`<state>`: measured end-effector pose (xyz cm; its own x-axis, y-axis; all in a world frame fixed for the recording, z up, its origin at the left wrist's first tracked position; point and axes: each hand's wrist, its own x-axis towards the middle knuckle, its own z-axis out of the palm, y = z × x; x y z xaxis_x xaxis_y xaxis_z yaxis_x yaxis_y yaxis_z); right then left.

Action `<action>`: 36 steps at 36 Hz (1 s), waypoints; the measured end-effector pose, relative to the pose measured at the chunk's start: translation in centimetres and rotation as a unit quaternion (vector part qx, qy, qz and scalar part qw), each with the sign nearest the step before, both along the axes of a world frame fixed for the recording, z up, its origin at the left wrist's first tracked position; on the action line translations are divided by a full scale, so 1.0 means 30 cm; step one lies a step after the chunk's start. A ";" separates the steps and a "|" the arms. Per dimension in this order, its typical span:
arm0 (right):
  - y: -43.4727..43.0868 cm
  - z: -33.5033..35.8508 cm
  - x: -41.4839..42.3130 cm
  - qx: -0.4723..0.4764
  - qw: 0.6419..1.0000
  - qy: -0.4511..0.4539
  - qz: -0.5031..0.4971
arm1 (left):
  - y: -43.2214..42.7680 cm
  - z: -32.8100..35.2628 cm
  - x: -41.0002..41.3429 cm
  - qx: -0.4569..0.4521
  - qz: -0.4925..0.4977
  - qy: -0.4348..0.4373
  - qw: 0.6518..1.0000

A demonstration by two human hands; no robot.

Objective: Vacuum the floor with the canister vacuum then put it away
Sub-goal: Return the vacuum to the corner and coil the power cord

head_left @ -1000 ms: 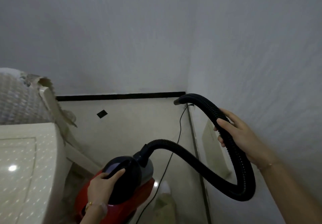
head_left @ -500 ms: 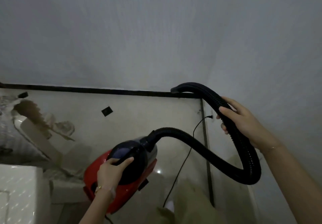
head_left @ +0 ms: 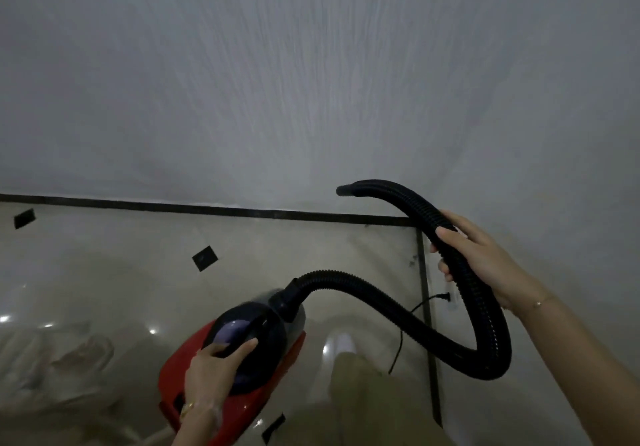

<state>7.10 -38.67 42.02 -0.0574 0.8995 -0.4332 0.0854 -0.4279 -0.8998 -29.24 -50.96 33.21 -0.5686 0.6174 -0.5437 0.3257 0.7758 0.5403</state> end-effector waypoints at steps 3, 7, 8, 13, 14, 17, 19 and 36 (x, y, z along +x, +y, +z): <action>0.090 -0.002 0.019 -0.021 1.000 -0.011 -0.012 | 0.122 0.015 0.022 -0.010 -0.032 -0.002 0.999; 0.190 -0.018 0.067 -0.044 0.998 -0.019 -0.040 | 0.301 0.013 0.043 -0.019 -0.090 0.020 0.996; 0.208 -0.026 0.078 -0.051 0.997 -0.023 -0.046 | 0.348 0.008 0.046 -0.021 -0.108 0.022 0.994; 0.259 -0.080 0.131 -0.075 0.992 -0.032 -0.101 | 0.573 -0.021 0.097 -0.048 -0.211 0.042 0.975; 0.266 -0.089 0.140 -0.081 0.990 -0.033 -0.109 | 0.620 -0.033 0.110 -0.050 -0.238 0.047 0.969; 0.288 -0.121 0.162 -0.104 0.984 -0.036 -0.143 | 0.769 -0.083 0.148 -0.066 -0.302 0.049 0.950; 0.307 -0.138 0.168 -0.118 0.979 -0.037 -0.164 | 0.855 -0.125 0.179 -0.085 -0.341 0.046 0.935; 0.508 -0.609 0.078 -0.162 0.931 -0.001 -0.328 | 1.412 -0.778 0.567 -0.174 -0.808 0.145 0.544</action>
<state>9.43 -23.43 23.74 0.4591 0.5629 -0.6873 -0.2886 -0.6371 -0.7147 -12.24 -8.60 9.88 0.4704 0.3257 -0.8202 0.7665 -0.6114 0.1968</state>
